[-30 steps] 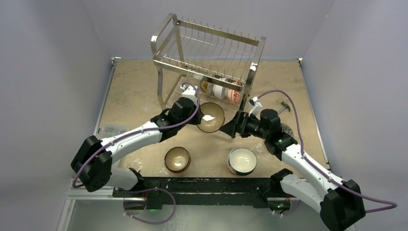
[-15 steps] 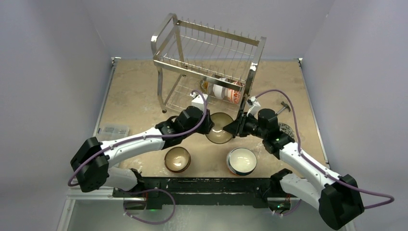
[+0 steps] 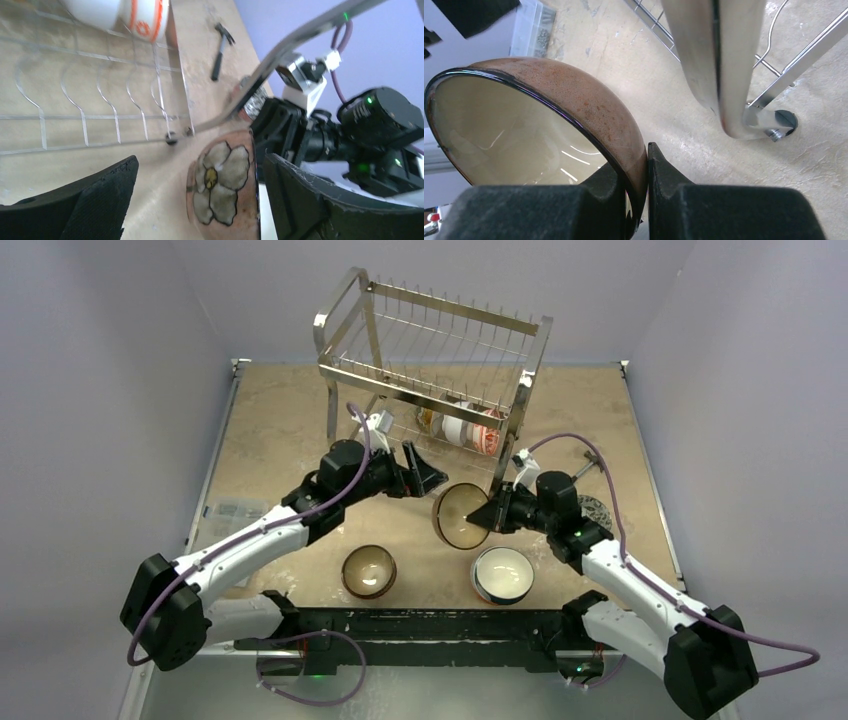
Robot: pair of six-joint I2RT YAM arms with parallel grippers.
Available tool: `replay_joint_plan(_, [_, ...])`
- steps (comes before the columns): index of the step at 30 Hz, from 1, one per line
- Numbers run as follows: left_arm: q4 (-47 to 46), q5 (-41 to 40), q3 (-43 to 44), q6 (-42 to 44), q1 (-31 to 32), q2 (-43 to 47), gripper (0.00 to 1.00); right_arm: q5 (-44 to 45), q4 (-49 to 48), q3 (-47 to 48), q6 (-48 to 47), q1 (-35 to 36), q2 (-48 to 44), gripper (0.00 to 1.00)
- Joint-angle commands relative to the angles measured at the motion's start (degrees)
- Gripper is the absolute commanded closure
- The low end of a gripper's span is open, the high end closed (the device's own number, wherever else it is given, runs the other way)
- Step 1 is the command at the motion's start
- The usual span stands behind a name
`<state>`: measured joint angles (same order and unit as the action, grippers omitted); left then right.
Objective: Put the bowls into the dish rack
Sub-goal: Place the bowl in the dish rack.
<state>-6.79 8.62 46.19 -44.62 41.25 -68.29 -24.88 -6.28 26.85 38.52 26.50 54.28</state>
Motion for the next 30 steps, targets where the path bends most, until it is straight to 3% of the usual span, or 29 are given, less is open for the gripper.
replay_joint_plan(1, [-6.7,18.1,-3.6,-7.2,-1.7,1.2,0.07,-5.0,-8.9,0.3,1.8,-0.1,-2.4,1.00])
replay_joint_plan(6, [-17.2,26.9,-9.9,-15.2,-1.7,1.2,0.03,-6.8,-11.5,-0.1,1.9,-0.1,-2.7,1.00])
replay_joint_plan(12, [-30.8,29.4,-18.2,-25.2,-1.5,0.6,0.02,-8.5,-14.9,-0.1,2.6,-0.1,-3.0,1.00])
replay_joint_plan(16, [-36.2,29.0,-19.3,-27.3,-0.7,-1.0,0.02,-9.0,-15.3,-0.1,2.8,-0.1,-2.8,1.00])
replay_joint_plan(22, [-37.2,27.1,-17.1,-26.3,1.8,-4.4,0.04,-9.5,-15.2,0.0,2.5,-0.1,-2.1,1.00])
replay_joint_plan(27, [-39.6,26.2,-16.3,-26.5,3.7,-6.9,0.11,-9.0,-14.5,0.4,2.1,-0.1,-1.8,1.00])
replay_joint_plan(29, [-40.4,26.0,-16.3,-26.9,3.7,-7.2,0.18,-8.7,-13.9,0.6,1.9,-0.1,-1.4,1.00])
replay_joint_plan(30, [-40.6,25.9,-16.3,-27.0,3.7,-7.3,0.27,-8.4,-13.6,0.7,1.8,-0.1,-1.3,1.00])
